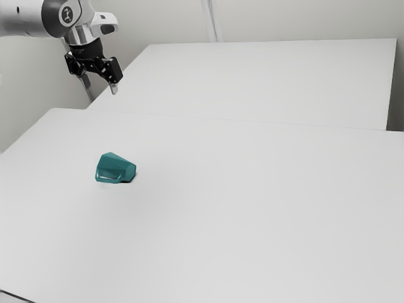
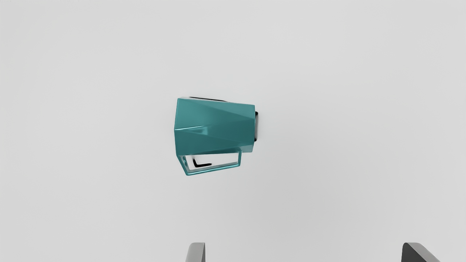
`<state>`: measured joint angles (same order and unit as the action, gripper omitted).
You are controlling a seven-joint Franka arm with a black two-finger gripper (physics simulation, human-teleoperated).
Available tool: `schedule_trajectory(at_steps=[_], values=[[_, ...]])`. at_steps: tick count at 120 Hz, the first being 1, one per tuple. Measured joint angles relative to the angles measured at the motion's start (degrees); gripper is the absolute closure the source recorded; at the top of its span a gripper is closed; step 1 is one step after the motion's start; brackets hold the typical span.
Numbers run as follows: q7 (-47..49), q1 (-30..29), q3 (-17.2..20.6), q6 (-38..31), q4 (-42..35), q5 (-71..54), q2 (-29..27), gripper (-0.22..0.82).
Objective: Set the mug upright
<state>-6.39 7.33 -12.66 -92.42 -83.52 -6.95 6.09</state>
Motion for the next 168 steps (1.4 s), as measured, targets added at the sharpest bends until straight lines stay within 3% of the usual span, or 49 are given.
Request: schedule_trajectory(at_steps=[44,64,117,168], values=[[-0.04,0.35,-0.75,-0.34,0.3,3.0,0.27,0.02],[-0.27,-0.62,-5.14,-1.5,0.21,10.09,1.87,0.02],[-7.27,-1.48,-22.53,-2.42,-0.08,31.64,9.74,0.02],[-22.41,-12.93,-23.44,-1.3,0.84,51.12,24.99,0.02]])
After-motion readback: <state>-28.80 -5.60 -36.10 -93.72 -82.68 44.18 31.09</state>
